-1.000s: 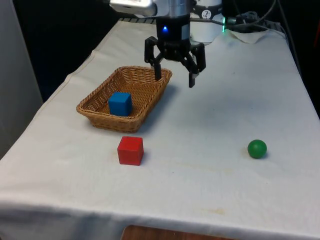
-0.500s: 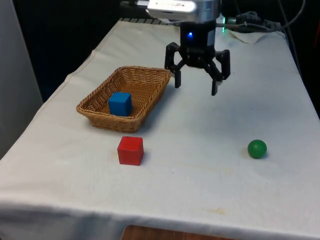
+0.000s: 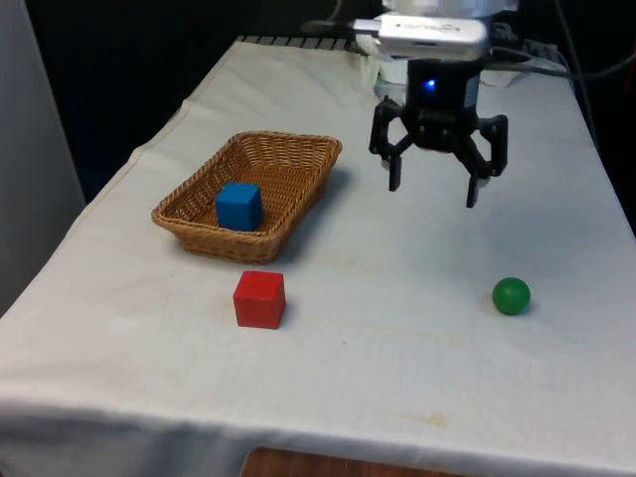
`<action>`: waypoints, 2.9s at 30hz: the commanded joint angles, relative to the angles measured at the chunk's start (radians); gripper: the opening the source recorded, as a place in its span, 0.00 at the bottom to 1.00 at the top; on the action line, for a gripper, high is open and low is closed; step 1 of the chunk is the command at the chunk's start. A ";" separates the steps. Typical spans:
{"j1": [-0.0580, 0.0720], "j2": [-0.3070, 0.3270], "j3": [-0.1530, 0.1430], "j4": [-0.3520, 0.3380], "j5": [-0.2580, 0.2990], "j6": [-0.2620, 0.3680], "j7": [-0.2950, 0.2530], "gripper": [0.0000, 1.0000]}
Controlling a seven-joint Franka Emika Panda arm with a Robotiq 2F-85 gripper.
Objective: Place all non-red objects into the basket.
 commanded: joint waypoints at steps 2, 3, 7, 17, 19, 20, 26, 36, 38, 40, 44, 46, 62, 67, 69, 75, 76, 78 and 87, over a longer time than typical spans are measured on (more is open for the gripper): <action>0.008 0.014 0.004 0.017 -0.007 -0.004 0.020 1.00; 0.008 0.018 0.009 0.024 -0.009 -0.004 0.026 1.00; 0.009 0.043 0.032 0.056 -0.019 -0.005 0.055 1.00; 0.013 0.112 0.074 0.131 -0.019 0.000 0.101 1.00; 0.014 0.126 0.081 0.146 -0.018 0.000 0.108 1.00; 0.010 0.119 0.082 0.140 -0.019 0.000 0.101 1.00; 0.010 0.171 0.107 0.187 -0.015 0.006 0.126 1.00; 0.008 0.201 0.118 0.192 -0.014 0.021 0.129 1.00; 0.000 0.231 0.128 0.204 -0.002 0.040 0.124 1.00; -0.002 0.245 0.129 0.212 -0.001 0.046 0.124 1.00; -0.005 0.273 0.132 0.234 0.005 0.051 0.123 1.00; -0.005 0.278 0.132 0.238 0.006 0.051 0.124 1.00; -0.001 0.349 0.134 0.300 0.008 0.051 0.143 1.00; -0.003 0.354 0.136 0.309 0.011 0.049 0.143 1.00; -0.003 0.354 0.135 0.309 0.010 0.049 0.144 0.90; -0.002 0.354 0.134 0.309 0.008 0.049 0.144 0.25; -0.002 0.354 0.134 0.309 0.008 0.049 0.144 0.15; -0.002 0.354 0.134 0.309 0.008 0.049 0.144 0.00; -0.001 0.337 0.131 0.300 0.006 0.040 0.142 0.00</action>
